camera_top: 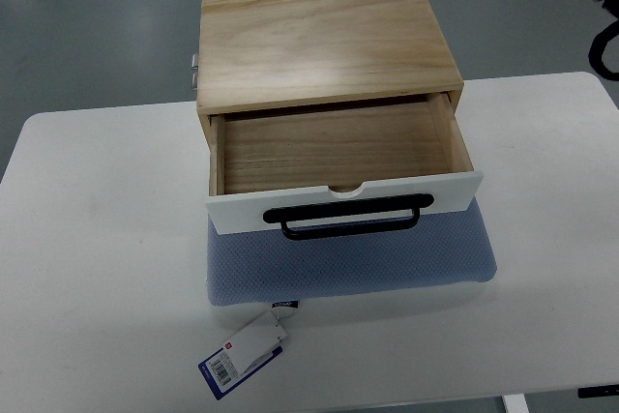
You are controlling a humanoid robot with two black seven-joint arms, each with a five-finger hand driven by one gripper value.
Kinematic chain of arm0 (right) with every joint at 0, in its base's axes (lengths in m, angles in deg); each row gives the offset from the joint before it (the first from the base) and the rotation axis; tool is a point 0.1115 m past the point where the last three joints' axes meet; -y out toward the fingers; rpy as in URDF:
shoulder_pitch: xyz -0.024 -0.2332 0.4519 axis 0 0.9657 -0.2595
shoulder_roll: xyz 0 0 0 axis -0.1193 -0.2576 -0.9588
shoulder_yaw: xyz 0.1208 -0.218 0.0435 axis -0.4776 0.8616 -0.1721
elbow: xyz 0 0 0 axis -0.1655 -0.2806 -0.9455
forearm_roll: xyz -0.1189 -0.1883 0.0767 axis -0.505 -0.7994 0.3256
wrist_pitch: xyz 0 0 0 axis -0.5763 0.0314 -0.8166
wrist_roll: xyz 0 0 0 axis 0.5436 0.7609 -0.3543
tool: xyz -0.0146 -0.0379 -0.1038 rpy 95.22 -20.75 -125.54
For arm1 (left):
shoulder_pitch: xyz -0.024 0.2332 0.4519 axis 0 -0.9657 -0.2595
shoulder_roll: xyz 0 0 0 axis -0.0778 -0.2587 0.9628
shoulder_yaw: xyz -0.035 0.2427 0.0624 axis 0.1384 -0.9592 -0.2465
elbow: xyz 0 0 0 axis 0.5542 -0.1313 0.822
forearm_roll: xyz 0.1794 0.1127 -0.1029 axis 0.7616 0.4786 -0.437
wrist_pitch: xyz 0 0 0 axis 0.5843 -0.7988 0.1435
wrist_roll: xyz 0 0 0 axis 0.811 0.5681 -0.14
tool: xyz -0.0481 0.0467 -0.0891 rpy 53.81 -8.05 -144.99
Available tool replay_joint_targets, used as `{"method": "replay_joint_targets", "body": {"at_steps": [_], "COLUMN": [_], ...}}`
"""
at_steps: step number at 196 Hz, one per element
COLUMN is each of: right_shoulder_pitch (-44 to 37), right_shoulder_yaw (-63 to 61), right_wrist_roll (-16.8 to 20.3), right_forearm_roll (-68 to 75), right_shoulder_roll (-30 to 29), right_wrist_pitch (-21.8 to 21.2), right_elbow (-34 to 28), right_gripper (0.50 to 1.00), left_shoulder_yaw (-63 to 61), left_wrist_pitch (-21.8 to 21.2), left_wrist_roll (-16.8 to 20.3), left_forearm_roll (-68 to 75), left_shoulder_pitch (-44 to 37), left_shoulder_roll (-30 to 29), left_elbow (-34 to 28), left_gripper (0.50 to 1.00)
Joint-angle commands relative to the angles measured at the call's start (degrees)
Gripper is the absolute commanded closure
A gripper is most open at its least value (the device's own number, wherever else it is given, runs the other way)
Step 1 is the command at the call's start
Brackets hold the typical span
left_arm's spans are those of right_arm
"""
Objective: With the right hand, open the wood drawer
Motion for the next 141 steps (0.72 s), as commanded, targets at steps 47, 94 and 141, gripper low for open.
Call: {"method": "replay_joint_targets", "body": {"at_steps": [47,94,141], "right_shoulder_pitch": [8.6,11.2,11.6], "right_shoulder_yaw": [-17.8,-18.1,-18.1], "right_wrist_roll": [-4.3,-4.3,-4.3], "right_forearm_roll": [0.0,0.0,-0.2], "right_shoulder_roll": [-11.7,-13.4,-13.7], "right_wrist_pitch": [-0.2,-1.0,-2.0], "right_elbow": [3.6,3.9,3.9], "right_gripper": [0.554,0.554,0.554], "left_shoulder_yaw": [0.0,0.0,0.0], "left_wrist_pitch": [0.0,0.0,0.0], "left_wrist_roll": [0.0,0.0,0.0], "left_forearm_roll": [0.0,0.0,0.0], "left_shoulder_pitch": [0.0,0.0,0.0], "left_shoulder_roll": [0.0,0.0,0.0], "left_elbow": [0.1,0.2,0.3], "left_gripper": [0.500,0.500,0.500]}}
